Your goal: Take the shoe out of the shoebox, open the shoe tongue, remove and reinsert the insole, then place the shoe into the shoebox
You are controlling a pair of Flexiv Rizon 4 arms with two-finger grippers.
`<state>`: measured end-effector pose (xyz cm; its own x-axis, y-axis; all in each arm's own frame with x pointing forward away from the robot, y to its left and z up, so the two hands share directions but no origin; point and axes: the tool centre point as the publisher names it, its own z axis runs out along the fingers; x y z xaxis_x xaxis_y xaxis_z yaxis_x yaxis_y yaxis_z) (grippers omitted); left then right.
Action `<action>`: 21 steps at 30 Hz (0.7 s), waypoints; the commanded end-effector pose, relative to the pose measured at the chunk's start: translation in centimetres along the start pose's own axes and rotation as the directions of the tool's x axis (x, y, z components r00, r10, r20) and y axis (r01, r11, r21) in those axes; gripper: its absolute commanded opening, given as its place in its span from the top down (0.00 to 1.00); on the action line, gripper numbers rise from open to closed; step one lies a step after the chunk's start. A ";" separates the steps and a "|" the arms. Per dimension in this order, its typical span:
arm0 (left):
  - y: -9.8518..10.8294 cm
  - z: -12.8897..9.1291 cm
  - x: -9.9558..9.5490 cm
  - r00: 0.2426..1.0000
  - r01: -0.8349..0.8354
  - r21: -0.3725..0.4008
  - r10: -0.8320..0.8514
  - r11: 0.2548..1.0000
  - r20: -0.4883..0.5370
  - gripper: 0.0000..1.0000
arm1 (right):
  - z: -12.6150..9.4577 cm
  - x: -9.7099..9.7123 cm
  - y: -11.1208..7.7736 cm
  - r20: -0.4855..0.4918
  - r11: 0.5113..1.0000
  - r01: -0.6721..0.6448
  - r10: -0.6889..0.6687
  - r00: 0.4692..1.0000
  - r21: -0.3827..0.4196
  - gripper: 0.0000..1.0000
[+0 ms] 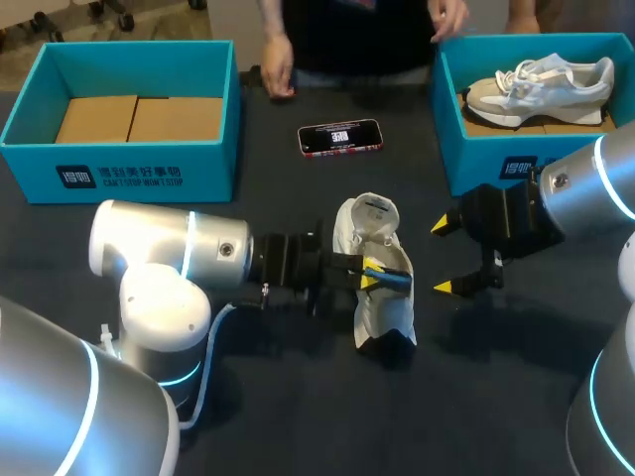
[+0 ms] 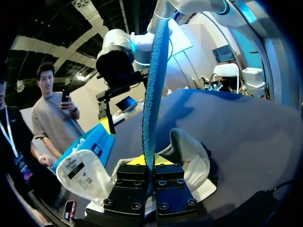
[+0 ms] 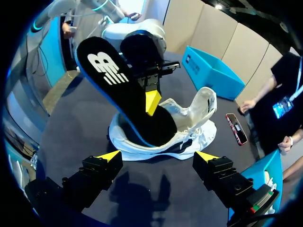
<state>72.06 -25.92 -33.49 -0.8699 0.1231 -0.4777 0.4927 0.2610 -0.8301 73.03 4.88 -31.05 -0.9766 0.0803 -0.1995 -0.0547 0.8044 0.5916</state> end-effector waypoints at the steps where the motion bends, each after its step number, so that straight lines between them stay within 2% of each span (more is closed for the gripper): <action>1: 0.9 0.5 0.2 1.000 -0.002 0.003 0.002 1.000 0.016 1.00 | 0.0 0.1 0.0 0.003 1.000 0.001 -0.001 1.000 0.001 0.00; 16: 2.0 0.7 0.2 0.998 0.014 -0.013 -0.013 1.000 0.056 1.00 | 0.0 0.1 0.0 0.003 1.000 0.001 -0.001 1.000 0.001 0.00; 18: 1.8 0.5 0.2 0.998 0.017 -0.007 -0.017 1.000 0.059 0.85 | 0.0 0.1 0.0 0.003 1.000 0.001 -0.001 1.000 0.001 0.00; 21: 1.1 0.2 0.0 0.998 0.015 0.008 -0.015 1.000 0.061 0.68 | 0.0 0.1 0.0 0.003 1.000 0.001 -0.001 1.000 0.001 0.00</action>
<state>72.74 -25.96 -34.63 -0.8755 0.0623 -0.4792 0.4777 0.2618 -0.8386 73.03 4.88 -31.04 -0.9766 0.0802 -0.1995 -0.0548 0.8043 0.5916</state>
